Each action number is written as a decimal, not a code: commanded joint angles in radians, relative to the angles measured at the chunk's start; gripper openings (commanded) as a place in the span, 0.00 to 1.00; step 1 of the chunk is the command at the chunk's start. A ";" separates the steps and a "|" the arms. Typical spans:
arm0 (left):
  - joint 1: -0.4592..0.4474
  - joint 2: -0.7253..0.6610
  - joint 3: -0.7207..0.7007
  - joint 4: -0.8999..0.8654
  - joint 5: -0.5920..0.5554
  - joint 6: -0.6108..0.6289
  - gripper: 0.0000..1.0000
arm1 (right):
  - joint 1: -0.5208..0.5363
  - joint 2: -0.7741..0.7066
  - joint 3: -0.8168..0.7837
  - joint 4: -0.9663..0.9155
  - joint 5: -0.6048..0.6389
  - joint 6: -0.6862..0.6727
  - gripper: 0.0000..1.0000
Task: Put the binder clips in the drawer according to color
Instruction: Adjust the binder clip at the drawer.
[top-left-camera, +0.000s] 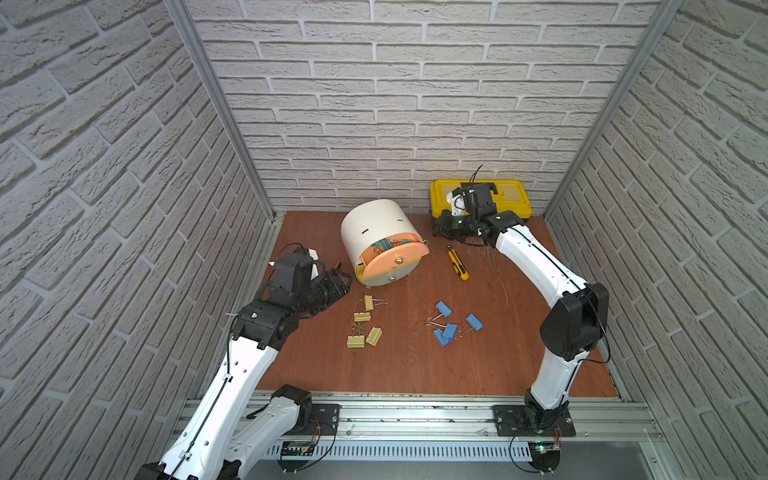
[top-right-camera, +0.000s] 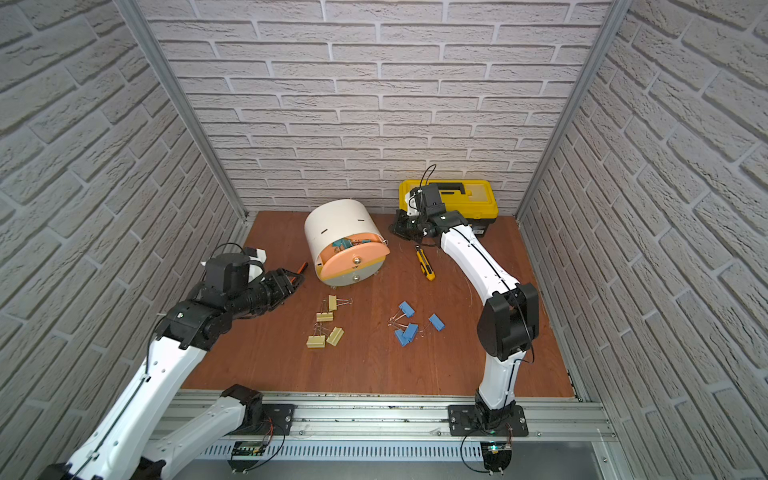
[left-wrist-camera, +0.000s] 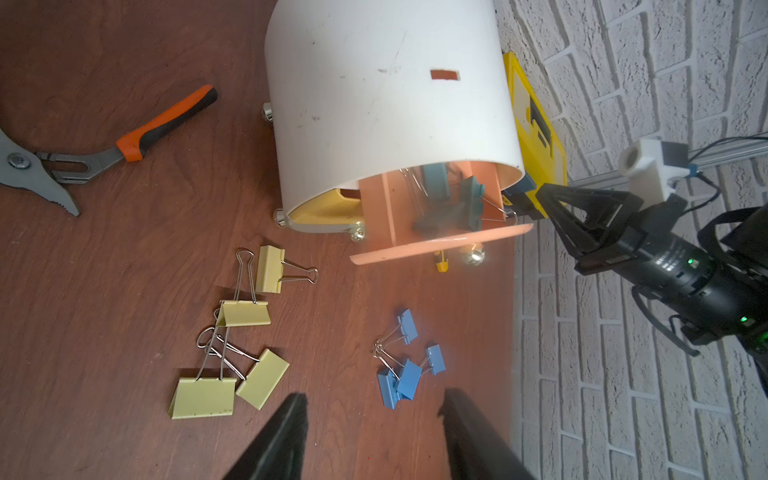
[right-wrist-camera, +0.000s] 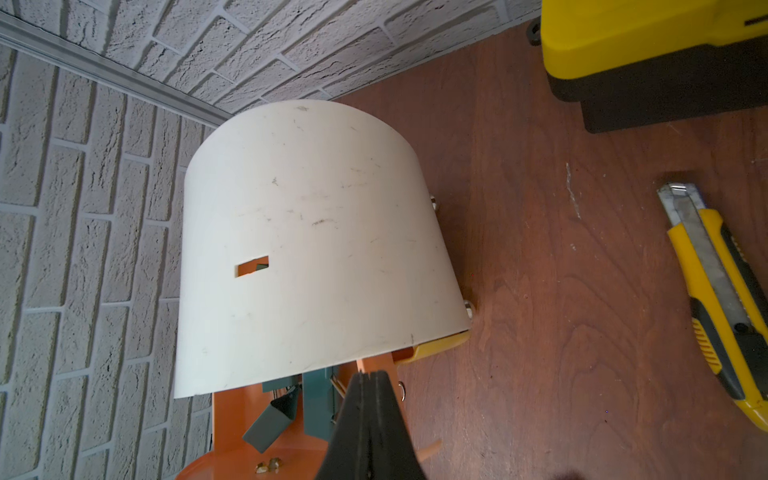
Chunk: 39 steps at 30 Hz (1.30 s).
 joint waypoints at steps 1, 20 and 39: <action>0.006 -0.012 0.013 0.002 -0.010 0.015 0.57 | -0.006 -0.009 -0.010 -0.035 0.028 -0.027 0.02; 0.006 -0.009 -0.003 0.015 -0.009 0.010 0.58 | 0.042 0.022 -0.005 -0.060 -0.002 -0.037 0.02; 0.007 -0.008 0.010 0.004 -0.006 0.013 0.57 | 0.052 0.005 0.002 -0.072 0.036 -0.035 0.04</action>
